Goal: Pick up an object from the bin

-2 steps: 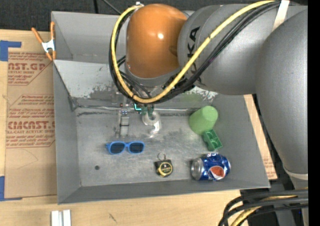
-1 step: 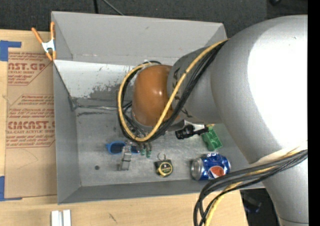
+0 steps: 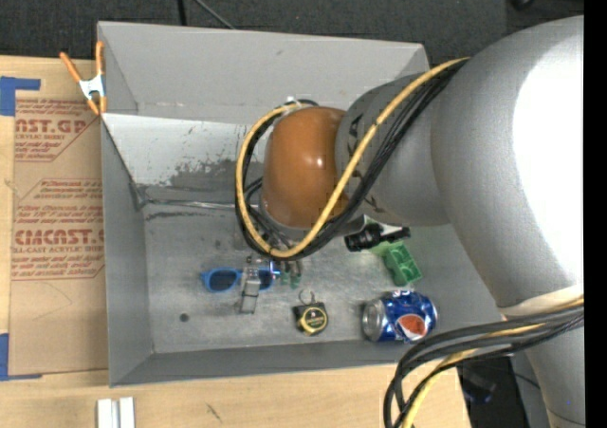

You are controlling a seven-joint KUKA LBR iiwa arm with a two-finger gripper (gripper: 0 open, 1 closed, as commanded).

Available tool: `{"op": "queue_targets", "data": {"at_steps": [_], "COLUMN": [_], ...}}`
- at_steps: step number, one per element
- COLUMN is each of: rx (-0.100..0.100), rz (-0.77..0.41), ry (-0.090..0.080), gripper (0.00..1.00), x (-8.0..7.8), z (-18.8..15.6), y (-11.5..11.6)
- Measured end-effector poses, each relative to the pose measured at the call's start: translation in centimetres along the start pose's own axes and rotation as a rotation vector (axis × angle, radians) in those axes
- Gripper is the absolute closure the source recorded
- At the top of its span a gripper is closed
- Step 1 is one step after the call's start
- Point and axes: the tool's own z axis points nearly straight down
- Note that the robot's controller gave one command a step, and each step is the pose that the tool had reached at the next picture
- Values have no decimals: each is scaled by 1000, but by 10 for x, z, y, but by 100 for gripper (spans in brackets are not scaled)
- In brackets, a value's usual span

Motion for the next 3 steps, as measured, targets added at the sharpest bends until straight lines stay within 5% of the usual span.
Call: {"op": "queue_targets", "data": {"at_steps": [1,2,3], "rx": [0,2,2], "rz": [157,328,327], "ry": [2,6,7], "gripper": [0,0,0], "x": [-6,-14,-13], "z": [-9,33,34], "y": [5,-1,-1]}}
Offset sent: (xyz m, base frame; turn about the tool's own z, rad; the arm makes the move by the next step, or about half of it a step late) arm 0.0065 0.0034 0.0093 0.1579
